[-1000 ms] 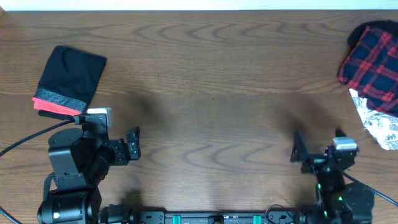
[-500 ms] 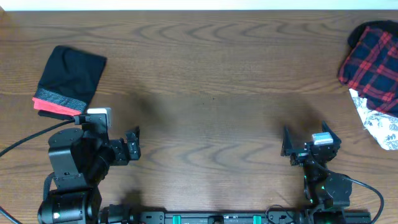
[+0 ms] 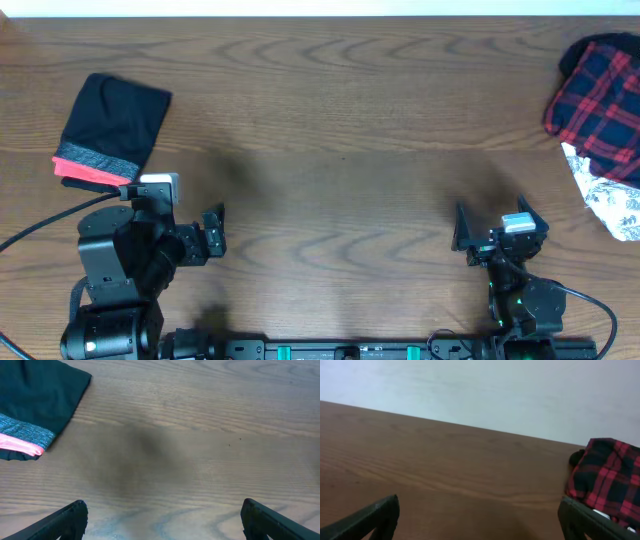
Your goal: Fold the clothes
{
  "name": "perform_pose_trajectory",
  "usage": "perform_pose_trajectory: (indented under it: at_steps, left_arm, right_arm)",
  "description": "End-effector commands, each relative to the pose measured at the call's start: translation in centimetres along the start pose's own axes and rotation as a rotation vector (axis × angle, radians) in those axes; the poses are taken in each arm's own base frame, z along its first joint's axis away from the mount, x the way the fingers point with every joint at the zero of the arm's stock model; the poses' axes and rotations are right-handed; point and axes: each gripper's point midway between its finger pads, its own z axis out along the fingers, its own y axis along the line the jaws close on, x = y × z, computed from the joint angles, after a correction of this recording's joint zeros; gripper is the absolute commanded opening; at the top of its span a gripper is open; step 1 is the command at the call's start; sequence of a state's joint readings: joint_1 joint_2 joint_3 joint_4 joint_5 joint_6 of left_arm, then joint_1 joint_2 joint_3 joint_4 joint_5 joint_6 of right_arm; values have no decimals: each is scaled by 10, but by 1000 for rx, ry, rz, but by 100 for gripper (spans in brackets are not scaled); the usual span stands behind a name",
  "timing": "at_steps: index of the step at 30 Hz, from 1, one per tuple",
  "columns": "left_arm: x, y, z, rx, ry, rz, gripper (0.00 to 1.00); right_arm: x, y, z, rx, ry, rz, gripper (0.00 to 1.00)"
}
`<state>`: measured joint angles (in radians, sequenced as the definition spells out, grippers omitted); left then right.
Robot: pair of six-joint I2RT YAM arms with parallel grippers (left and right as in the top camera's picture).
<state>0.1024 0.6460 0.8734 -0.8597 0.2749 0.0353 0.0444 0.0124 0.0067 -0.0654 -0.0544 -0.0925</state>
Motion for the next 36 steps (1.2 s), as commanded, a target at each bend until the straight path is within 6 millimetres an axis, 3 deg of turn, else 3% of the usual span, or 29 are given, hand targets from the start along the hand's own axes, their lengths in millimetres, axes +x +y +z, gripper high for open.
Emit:
perform_pose_trajectory:
  at_steps: [1, 9, 13, 18, 21, 26, 36]
  left_arm:
    - [1, -1, 1, 5, 4, 22, 98]
    - [1, -1, 0, 5, 1, 23, 98]
    - [-2, -3, -9, 6, -42, 32, 98]
    - [11, 6, -30, -72, -89, 47, 98]
    - [26, 10, -33, -95, -130, 64, 98]
    - [45, 8, -9, -61, -262, 132, 98]
    - [21, 9, 31, -36, -589, 187, 98]
  right_arm:
    - [1, 2, 0, -7, 5, -17, 99]
    - [1, 2, 0, -7, 4, -18, 99]
    - [1, 2, 0, -7, 5, -17, 99]
    - [1, 2, 0, -7, 5, -17, 99]
    - [1, 2, 0, -7, 5, -17, 99]
    - [1, 2, 0, -7, 5, -17, 99]
    - [1, 2, 0, -7, 5, -17, 99]
